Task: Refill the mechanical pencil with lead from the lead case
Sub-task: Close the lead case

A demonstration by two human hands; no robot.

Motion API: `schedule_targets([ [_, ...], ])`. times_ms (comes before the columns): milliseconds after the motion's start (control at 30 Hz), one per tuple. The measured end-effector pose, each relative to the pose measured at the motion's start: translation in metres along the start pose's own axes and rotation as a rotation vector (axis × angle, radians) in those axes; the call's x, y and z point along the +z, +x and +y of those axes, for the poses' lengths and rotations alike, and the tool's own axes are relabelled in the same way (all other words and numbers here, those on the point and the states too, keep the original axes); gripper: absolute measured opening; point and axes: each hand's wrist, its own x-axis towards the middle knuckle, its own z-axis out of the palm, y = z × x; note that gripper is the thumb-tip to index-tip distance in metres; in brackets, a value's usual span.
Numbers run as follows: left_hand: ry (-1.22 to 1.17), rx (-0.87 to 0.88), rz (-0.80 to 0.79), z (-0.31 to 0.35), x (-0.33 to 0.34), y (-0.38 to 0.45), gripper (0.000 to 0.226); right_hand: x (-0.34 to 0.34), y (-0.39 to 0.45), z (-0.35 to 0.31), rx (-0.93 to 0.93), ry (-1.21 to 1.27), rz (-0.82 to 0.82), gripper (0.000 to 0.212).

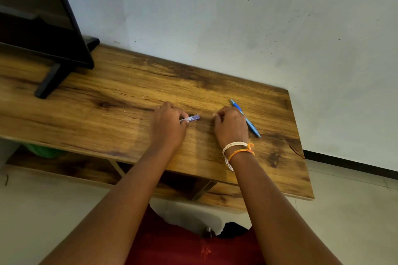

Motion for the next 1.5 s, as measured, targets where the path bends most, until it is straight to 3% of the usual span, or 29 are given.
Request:
schedule_targets([
  [267, -0.487, -0.144, -0.057, 0.013, -0.001, 0.003, 0.008, -0.009, 0.005, -0.001, 0.142, 0.524, -0.043, 0.004],
  [400, -0.771, -0.256, -0.097, 0.019, -0.004, 0.004, 0.009, -0.018, 0.008, 0.000, 0.252, 0.958, -0.111, 0.006],
  [633, -0.996, -0.321, -0.177, 0.025, -0.002, 0.004, 0.015, -0.031, 0.008, 0.002, 0.351, 1.379, -0.134, 0.010],
  [900, -0.988, -0.321, -0.189, 0.026, -0.002, 0.004, 0.016, -0.033, 0.007, 0.004, 0.260, 1.259, -0.188, 0.009],
  [1133, -0.910, -0.294, -0.178, 0.023, -0.004, 0.004, 0.014, -0.034, 0.009, 0.005, 0.148, 0.989, -0.209, 0.011],
  [1333, -0.930, -0.292, -0.174, 0.022, -0.004, 0.006, 0.017, -0.031, 0.009, 0.004, 0.162, 0.995, -0.141, 0.008],
  [1500, -0.935, -0.293, -0.183, 0.022, -0.003, 0.005, 0.016, -0.033, 0.009, 0.006, 0.158, 0.972, -0.185, 0.010],
])
